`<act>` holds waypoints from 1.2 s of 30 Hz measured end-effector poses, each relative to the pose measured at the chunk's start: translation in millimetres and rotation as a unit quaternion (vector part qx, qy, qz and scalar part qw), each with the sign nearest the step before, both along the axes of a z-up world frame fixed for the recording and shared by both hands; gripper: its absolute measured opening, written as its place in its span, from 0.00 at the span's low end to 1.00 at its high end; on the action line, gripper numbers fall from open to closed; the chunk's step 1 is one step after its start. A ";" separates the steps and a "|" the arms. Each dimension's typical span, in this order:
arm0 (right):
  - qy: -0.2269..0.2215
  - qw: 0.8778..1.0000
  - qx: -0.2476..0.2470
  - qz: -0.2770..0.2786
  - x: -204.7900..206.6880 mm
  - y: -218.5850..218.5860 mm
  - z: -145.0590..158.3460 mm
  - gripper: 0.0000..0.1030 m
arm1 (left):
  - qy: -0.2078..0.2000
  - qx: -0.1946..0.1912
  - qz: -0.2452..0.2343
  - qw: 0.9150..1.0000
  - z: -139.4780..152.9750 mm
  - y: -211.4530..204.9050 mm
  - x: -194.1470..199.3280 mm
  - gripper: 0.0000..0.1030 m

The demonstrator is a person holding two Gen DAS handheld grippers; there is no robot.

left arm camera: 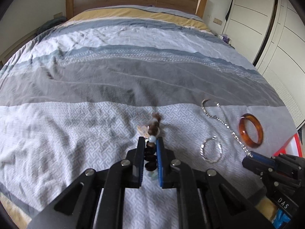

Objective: Organize jewelry
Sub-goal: 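Grasp the silver chain necklace with the right tool while the left tool grasps the beaded bracelet, then carry the necklace and beaded bracelet into the red box and open both tools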

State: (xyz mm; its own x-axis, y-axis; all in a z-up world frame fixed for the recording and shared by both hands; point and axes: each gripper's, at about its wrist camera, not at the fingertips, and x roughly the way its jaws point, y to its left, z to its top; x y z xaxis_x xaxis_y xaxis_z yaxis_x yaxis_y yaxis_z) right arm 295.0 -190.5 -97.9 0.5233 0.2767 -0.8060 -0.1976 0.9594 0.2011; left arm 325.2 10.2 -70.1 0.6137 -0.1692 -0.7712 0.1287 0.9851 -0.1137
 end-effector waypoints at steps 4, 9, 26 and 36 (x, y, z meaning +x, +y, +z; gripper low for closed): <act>-0.022 1.000 0.015 -0.010 -18.5 -6.2 26.5 0.10 | -0.021 0.003 -0.005 1.000 27.0 -4.4 -20.0 0.10; -0.052 0.998 0.027 -0.022 -43.7 -16.5 64.4 0.10 | -0.047 0.004 -0.019 0.999 62.7 -16.0 -44.6 0.10; -0.128 0.988 0.028 -0.085 -120.4 -106.7 151.2 0.10 | -0.098 -0.002 -0.105 0.990 140.8 -127.0 -111.9 0.10; -0.121 0.982 0.023 -0.146 -147.5 -185.0 138.6 0.10 | -0.083 -0.002 -0.177 0.981 130.6 -219.5 -132.4 0.10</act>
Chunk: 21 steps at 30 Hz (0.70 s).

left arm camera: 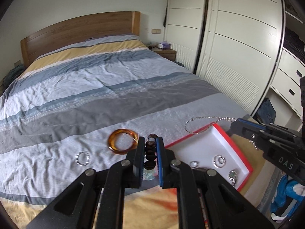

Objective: Organize jewelry
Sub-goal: 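Carry the necklace and beaded bracelet into the red box and open both tools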

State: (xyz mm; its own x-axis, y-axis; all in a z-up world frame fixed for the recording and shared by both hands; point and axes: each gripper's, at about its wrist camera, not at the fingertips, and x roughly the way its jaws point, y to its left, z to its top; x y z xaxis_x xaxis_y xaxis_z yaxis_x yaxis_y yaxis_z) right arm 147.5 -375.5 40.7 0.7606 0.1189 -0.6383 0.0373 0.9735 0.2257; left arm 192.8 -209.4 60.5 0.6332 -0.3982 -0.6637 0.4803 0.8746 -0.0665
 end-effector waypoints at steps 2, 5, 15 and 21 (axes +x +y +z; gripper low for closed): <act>0.005 1.000 0.003 -0.009 -2.4 -11.7 -7.2 0.10 | 0.005 0.002 -0.011 1.000 -5.7 -13.9 -2.4 0.10; 0.015 1.000 0.007 -0.019 -4.5 -26.3 -20.1 0.10 | 0.015 0.003 -0.025 1.000 -16.2 -32.5 -4.3 0.10; 0.051 0.997 0.022 -0.045 -8.5 -57.6 -68.3 0.10 | 0.051 0.015 -0.048 0.997 -58.0 -68.9 -3.2 0.10; 0.071 0.995 0.024 -0.060 -8.9 -70.6 -92.4 0.10 | 0.071 0.026 -0.055 0.996 -83.6 -83.0 -1.1 0.10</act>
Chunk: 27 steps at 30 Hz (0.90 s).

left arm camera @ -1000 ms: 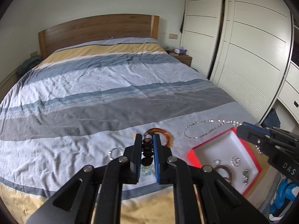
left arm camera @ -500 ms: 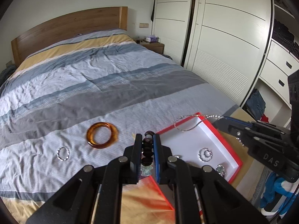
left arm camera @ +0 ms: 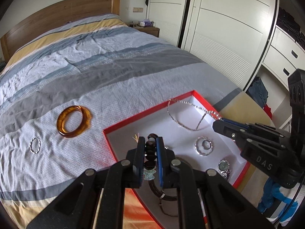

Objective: Organize jewelry
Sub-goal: 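Carry the necklace and beaded bracelet into the red box and open both tools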

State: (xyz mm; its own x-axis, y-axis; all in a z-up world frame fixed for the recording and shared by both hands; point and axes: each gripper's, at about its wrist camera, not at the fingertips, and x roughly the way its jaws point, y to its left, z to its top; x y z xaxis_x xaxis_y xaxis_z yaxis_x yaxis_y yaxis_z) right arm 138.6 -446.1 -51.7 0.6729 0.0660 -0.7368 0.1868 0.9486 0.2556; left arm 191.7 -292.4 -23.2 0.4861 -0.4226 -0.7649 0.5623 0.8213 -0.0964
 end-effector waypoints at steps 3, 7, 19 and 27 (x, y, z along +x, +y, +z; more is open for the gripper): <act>0.009 1.000 -0.002 -0.006 -0.6 -6.0 -9.0 0.10 | 0.009 0.007 -0.003 1.000 -11.7 -4.9 0.4 0.10; 0.020 1.000 -0.009 -0.011 -0.9 -10.9 -19.5 0.10 | 0.020 0.013 -0.005 1.000 -24.4 -9.0 0.5 0.10; 0.047 0.999 -0.016 -0.018 -5.6 -17.3 -41.8 0.11 | 0.040 0.033 -0.008 0.999 -46.9 -13.1 -0.1 0.11; 0.045 0.999 -0.015 -0.024 -12.8 -16.7 -37.3 0.21 | 0.050 0.028 -0.017 0.998 -44.9 -12.7 -1.2 0.21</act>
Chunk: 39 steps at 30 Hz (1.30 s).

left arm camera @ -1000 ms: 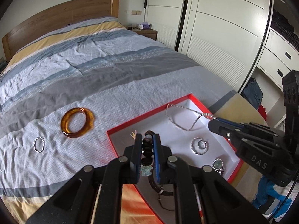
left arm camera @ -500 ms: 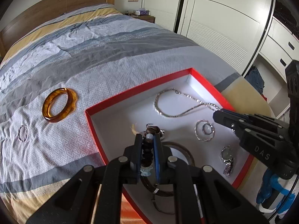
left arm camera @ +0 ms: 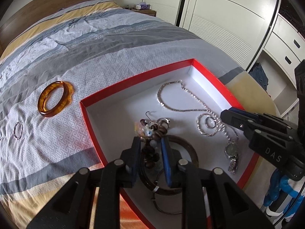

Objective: Organize jewelry
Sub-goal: 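Carry the necklace and beaded bracelet into the red box and open both tools, then lift both open tools out of the box toward the amber bangle and ring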

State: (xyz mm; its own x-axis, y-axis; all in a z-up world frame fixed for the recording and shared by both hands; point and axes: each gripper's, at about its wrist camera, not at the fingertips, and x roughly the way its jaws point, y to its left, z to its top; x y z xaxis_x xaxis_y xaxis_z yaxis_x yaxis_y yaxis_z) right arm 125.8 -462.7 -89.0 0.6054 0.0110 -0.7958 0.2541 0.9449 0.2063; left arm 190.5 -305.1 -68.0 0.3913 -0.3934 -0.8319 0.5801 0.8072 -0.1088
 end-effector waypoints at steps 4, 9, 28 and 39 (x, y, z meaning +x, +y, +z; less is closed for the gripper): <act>-0.003 1.000 -0.004 -0.002 -4.0 0.5 7.1 0.24 | -0.004 -0.003 -0.002 1.000 8.6 1.7 -4.8 0.26; -0.010 1.000 -0.011 -0.005 -12.3 3.5 24.0 0.26 | -0.016 -0.012 0.003 1.000 27.3 10.0 -13.3 0.27; -0.039 0.999 -0.026 0.026 -55.2 49.8 94.7 0.38 | -0.064 -0.036 0.058 0.996 97.4 87.3 -57.2 0.30; -0.052 0.998 -0.016 0.043 -76.5 79.4 114.8 0.46 | -0.089 -0.040 0.091 0.991 121.7 131.5 -79.3 0.30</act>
State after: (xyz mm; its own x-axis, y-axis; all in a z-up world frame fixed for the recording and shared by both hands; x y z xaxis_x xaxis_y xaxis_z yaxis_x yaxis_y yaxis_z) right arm 49.3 -383.4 25.8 0.6820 0.0419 -0.7302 0.1502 0.9690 0.1959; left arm 111.2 -173.5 53.7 0.5993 -0.3642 -0.7129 0.4407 0.8935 -0.0860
